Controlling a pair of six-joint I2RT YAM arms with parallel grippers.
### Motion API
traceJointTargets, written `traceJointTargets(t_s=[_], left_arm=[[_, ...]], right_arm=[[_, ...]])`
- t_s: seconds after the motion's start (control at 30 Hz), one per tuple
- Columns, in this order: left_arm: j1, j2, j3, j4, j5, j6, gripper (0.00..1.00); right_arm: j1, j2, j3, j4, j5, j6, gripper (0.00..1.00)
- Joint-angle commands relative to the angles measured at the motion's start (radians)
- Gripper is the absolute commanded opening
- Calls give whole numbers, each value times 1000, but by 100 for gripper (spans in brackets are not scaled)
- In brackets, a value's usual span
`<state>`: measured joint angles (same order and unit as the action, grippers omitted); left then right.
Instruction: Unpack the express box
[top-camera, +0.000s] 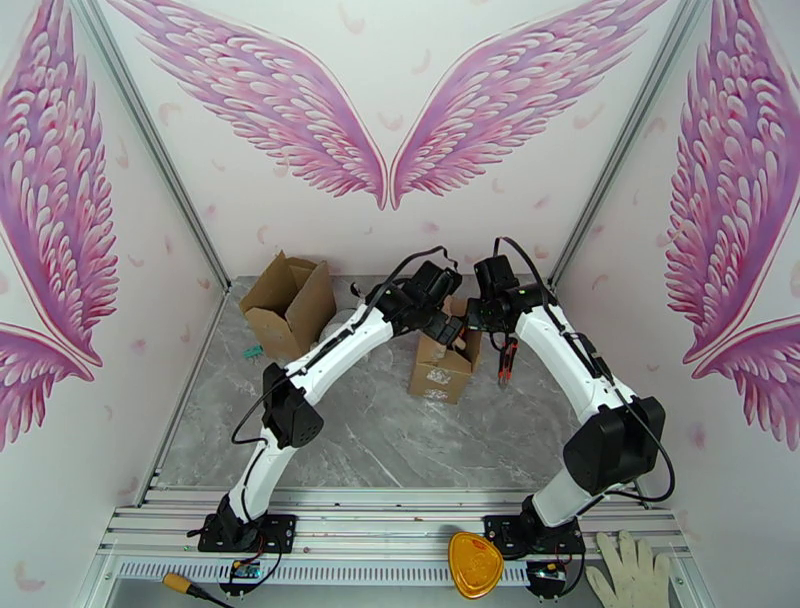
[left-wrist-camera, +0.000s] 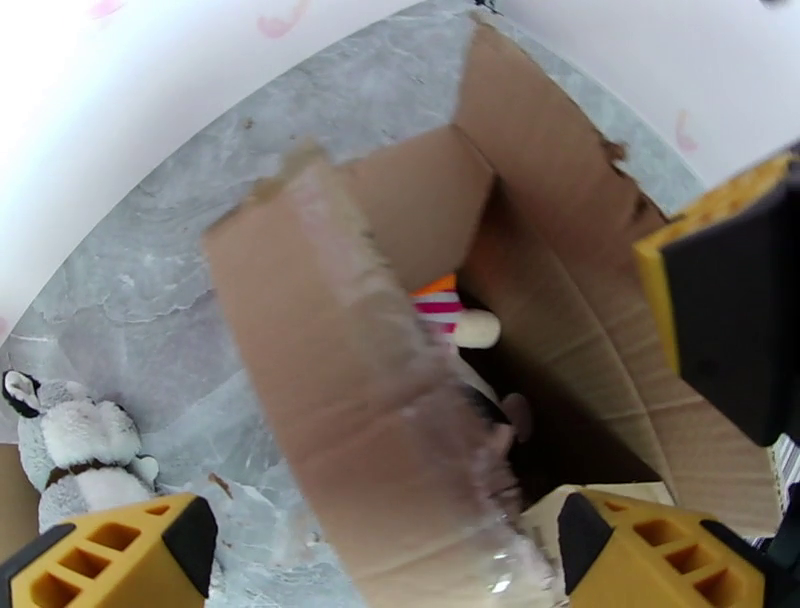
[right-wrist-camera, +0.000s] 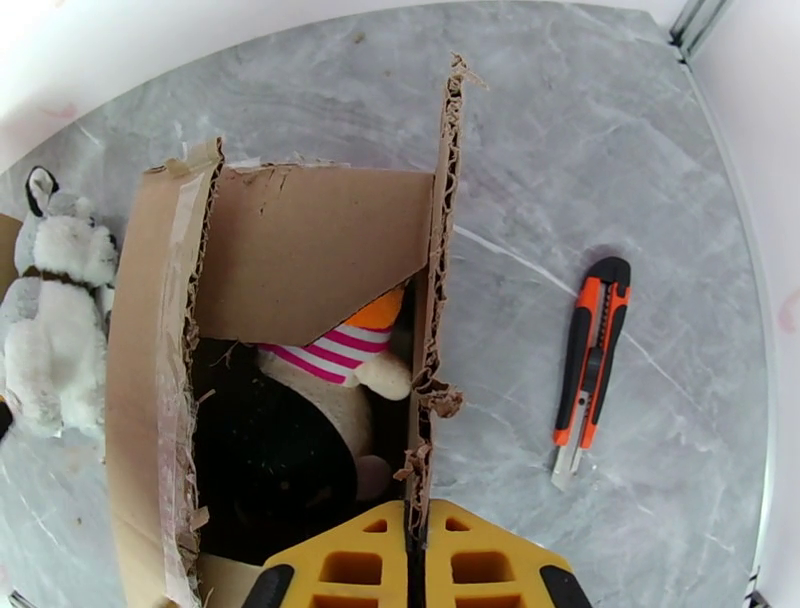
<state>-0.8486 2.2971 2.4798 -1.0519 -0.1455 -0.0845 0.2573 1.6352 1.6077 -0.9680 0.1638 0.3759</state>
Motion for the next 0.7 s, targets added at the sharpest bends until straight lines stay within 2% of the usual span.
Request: traceJointTargets(t_s=[0.0, 0.13, 0.43, 0.67], left_arm=[[-11, 47, 74, -98, -74, -22, 97], [-24, 83, 105, -150, -156, -66, 97], [-56, 102, 115, -182, -243, -113, 96], [-73, 90, 160, -193, -228, -152, 96]], right_arm=[[-3, -23, -23, 7, -35, 44, 0], [-3, -29, -37, 23, -45, 70, 0], [-3, -33, -59, 44, -72, 96, 0], [-3, -39, -62, 56, -71, 106, 0]])
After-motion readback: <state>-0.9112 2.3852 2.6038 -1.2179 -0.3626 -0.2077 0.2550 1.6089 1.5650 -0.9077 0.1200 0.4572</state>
